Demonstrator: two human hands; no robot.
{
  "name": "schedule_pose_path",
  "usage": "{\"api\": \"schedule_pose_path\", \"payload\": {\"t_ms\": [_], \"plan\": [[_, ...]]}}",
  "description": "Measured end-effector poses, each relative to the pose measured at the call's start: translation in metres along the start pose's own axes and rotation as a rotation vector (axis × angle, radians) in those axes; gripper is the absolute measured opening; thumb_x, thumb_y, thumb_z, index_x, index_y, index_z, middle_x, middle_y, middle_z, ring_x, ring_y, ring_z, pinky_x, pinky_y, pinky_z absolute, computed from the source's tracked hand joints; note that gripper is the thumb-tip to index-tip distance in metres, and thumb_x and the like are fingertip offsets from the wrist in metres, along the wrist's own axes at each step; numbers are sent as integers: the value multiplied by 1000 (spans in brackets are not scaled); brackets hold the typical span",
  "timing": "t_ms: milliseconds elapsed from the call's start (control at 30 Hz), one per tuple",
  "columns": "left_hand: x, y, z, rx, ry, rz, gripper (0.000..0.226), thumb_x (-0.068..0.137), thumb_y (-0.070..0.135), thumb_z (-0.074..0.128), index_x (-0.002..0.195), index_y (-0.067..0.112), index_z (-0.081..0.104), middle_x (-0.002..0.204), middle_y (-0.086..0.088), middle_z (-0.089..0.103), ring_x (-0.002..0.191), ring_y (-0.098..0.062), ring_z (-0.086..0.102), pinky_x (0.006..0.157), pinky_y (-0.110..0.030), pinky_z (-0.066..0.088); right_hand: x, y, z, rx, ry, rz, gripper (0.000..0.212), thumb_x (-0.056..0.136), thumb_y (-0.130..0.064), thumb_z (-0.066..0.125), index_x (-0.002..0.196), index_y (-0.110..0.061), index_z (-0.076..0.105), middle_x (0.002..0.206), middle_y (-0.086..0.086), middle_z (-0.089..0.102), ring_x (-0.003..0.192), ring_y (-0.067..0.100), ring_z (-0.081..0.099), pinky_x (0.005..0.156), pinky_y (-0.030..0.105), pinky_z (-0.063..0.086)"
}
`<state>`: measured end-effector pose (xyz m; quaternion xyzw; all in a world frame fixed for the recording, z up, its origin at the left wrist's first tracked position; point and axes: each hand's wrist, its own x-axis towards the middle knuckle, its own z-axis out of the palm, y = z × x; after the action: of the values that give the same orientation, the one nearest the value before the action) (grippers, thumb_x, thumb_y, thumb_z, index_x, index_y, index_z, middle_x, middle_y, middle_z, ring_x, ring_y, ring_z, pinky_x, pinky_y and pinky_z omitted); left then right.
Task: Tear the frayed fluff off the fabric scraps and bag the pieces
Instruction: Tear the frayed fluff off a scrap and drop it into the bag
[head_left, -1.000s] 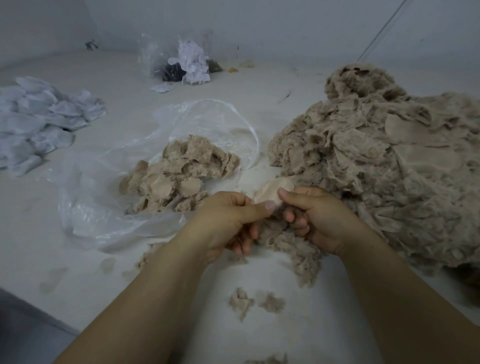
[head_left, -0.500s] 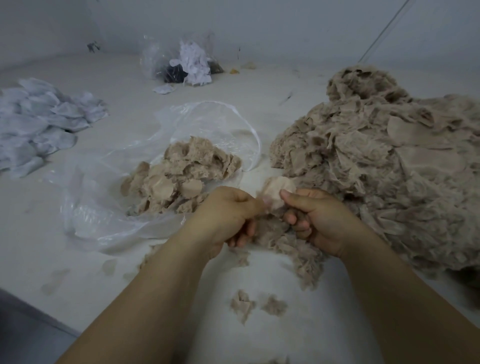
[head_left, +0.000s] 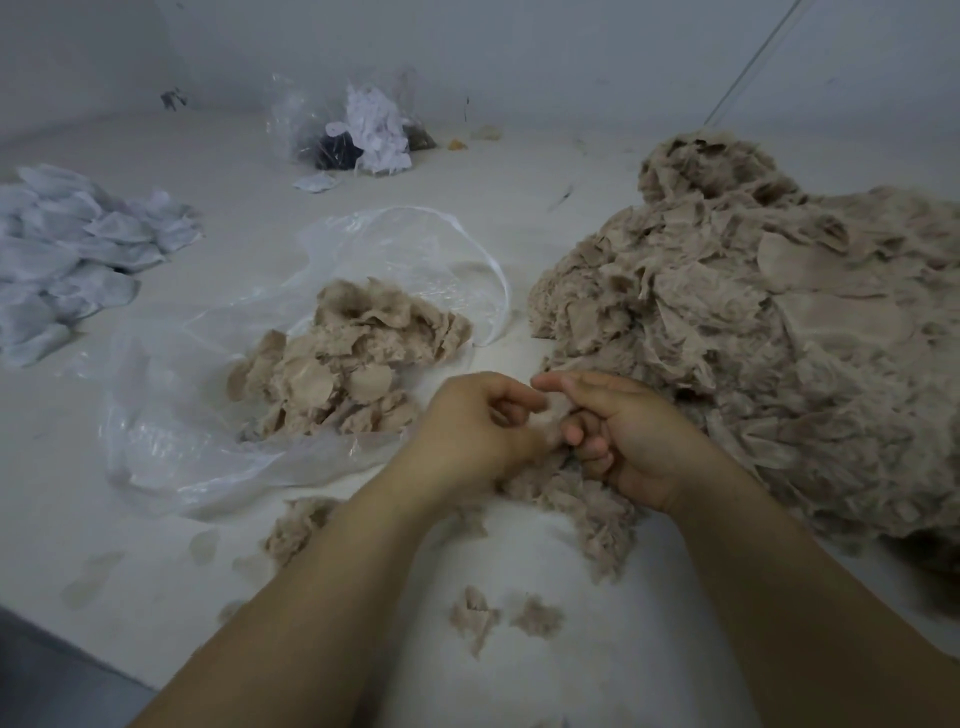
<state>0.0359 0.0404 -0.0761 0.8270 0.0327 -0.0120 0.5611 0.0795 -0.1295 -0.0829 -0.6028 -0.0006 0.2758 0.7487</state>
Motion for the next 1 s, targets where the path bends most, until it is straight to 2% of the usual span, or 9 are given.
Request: {"api": "schedule_pose_path", "payload": {"t_ms": [67, 133, 233, 300, 467, 600, 700, 833, 1000], "plan": [[0, 0, 9, 196, -4, 119, 19, 73, 14, 84, 89, 19, 74, 62, 13, 60, 53, 1, 54, 51, -9, 41, 0, 0, 0, 2, 23, 13, 28, 104, -25, 44, 111, -10, 66, 52, 3, 52, 36, 5, 36, 34, 14, 27], [1, 3, 13, 215, 70, 191, 10, 84, 10, 72, 78, 18, 71, 50, 13, 58, 45, -2, 52, 45, -12, 39, 0, 0, 1, 31, 42, 29, 28, 103, -25, 45, 105, -7, 67, 51, 2, 52, 36, 5, 35, 33, 14, 26], [7, 7, 11, -116, 133, 68, 22, 96, 11, 58, 75, 11, 61, 44, -2, 56, 37, -21, 52, 38, -24, 38, -1, -2, 1, 76, 68, 44, 22, 100, -25, 50, 91, -8, 61, 49, 2, 52, 34, 5, 34, 32, 13, 24], [9, 10, 9, -314, 139, 15, 20, 100, 11, 52, 81, 9, 58, 53, -15, 57, 42, -27, 51, 39, -26, 39, -2, -3, 2, 45, 44, 24, 18, 96, -26, 58, 91, -9, 64, 50, 1, 52, 35, 5, 34, 33, 12, 23], [10, 9, 14, -416, 76, -1, 19, 101, 15, 51, 89, 4, 61, 68, -22, 61, 53, -30, 52, 44, -29, 42, -2, 0, 5, -83, -29, -40, 33, 90, -21, 66, 57, -18, 66, 53, -2, 51, 37, 2, 34, 33, 13, 24], [11, 10, 11, -499, 116, -24, 23, 101, 14, 53, 81, 9, 64, 64, -20, 59, 49, -26, 49, 42, -28, 41, -2, 1, 5, -116, -29, -39, 32, 90, -15, 66, 58, -13, 66, 52, -1, 50, 36, 2, 34, 32, 13, 25], [11, 15, 7, -596, 144, -60, 24, 101, 14, 51, 80, 9, 62, 57, -16, 57, 45, -24, 46, 41, -26, 39, -1, 1, 4, -127, -13, -28, 46, 92, -8, 61, 47, -17, 61, 49, -1, 50, 34, 3, 34, 32, 13, 24], [15, 17, -2, -676, 263, -108, 24, 103, 14, 46, 82, 13, 56, 52, -6, 52, 35, -15, 38, 35, -19, 26, -1, -1, 3, -76, 43, 12, 47, 89, -3, 60, 45, -17, 58, 48, 0, 51, 34, 3, 34, 33, 12, 25], [11, 15, -6, -591, 193, -106, 19, 101, 16, 53, 85, 10, 61, 49, 0, 41, 35, -10, 24, 33, -16, 19, 0, -2, 3, -22, 106, 30, 44, 85, -1, 63, 45, -17, 55, 48, 0, 50, 34, 4, 35, 33, 12, 26]]}}
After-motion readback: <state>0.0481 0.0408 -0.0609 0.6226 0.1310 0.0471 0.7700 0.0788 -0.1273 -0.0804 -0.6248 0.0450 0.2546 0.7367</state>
